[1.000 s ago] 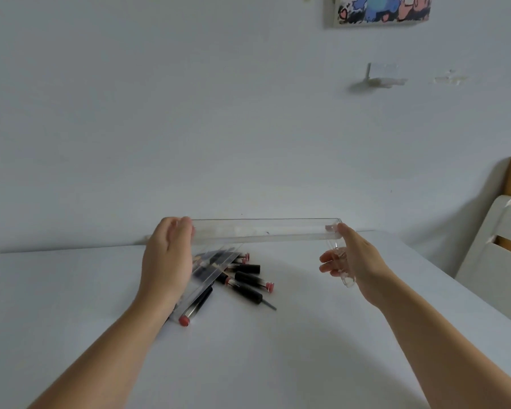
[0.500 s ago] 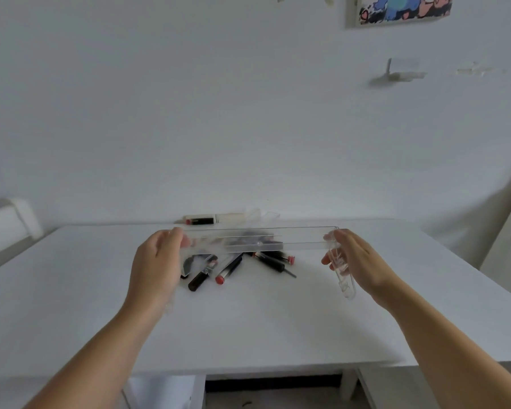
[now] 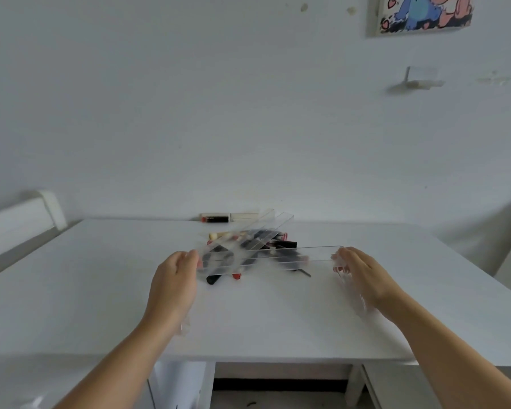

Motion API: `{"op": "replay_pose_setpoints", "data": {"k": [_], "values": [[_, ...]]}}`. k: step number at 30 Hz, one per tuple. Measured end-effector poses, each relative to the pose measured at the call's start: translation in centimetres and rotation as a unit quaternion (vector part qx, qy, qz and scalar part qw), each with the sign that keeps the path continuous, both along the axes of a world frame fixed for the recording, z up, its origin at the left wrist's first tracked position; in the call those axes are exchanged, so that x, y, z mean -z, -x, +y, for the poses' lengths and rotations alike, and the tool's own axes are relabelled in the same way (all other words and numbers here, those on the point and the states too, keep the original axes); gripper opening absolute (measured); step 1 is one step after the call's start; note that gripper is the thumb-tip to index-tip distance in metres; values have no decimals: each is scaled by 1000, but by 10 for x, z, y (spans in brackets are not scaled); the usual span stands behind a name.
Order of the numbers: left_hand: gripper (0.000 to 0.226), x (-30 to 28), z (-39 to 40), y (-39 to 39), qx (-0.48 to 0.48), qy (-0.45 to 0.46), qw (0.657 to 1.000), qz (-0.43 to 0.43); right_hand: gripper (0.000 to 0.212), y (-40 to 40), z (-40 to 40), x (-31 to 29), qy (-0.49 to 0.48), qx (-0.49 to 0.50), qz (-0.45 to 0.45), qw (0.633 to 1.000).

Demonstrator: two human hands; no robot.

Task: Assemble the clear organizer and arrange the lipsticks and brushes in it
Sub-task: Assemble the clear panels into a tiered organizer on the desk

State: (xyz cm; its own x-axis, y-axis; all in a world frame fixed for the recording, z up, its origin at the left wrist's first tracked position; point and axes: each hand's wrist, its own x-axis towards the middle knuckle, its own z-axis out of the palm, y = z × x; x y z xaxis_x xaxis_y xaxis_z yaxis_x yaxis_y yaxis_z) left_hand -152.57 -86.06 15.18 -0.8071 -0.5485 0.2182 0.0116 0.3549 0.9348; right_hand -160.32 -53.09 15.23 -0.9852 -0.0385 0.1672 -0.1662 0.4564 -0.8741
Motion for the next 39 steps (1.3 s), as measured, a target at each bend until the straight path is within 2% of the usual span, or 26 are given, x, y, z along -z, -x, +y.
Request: {"op": "replay_pose_setpoints", "data": {"k": [3,7,13,18,26,35,39], "values": [[25,3,-2,3,4,-5,1000,-12,39,3,-2,3,-8,1,-11,1000],[17,3,-4,6,3,-21,1000,-16,28,11,-4,-2,-50,-4,-10,999],[27,-1,-8,8,-3,-66,997,-40,11,31,-20,-36,-144,8,114,983],[25,0,-19,6,12,-66,997,-31,13,61,-59,-70,-271,-101,182,940],[16,7,-18,6,43,-32,999,-7,31,111,-120,-74,-499,-223,146,824],[13,11,-19,8,63,-57,996,10,48,125,-138,-68,-559,-260,149,773],[14,11,-18,9,62,-48,997,9,45,125,-142,-67,-568,-271,152,762]]}}
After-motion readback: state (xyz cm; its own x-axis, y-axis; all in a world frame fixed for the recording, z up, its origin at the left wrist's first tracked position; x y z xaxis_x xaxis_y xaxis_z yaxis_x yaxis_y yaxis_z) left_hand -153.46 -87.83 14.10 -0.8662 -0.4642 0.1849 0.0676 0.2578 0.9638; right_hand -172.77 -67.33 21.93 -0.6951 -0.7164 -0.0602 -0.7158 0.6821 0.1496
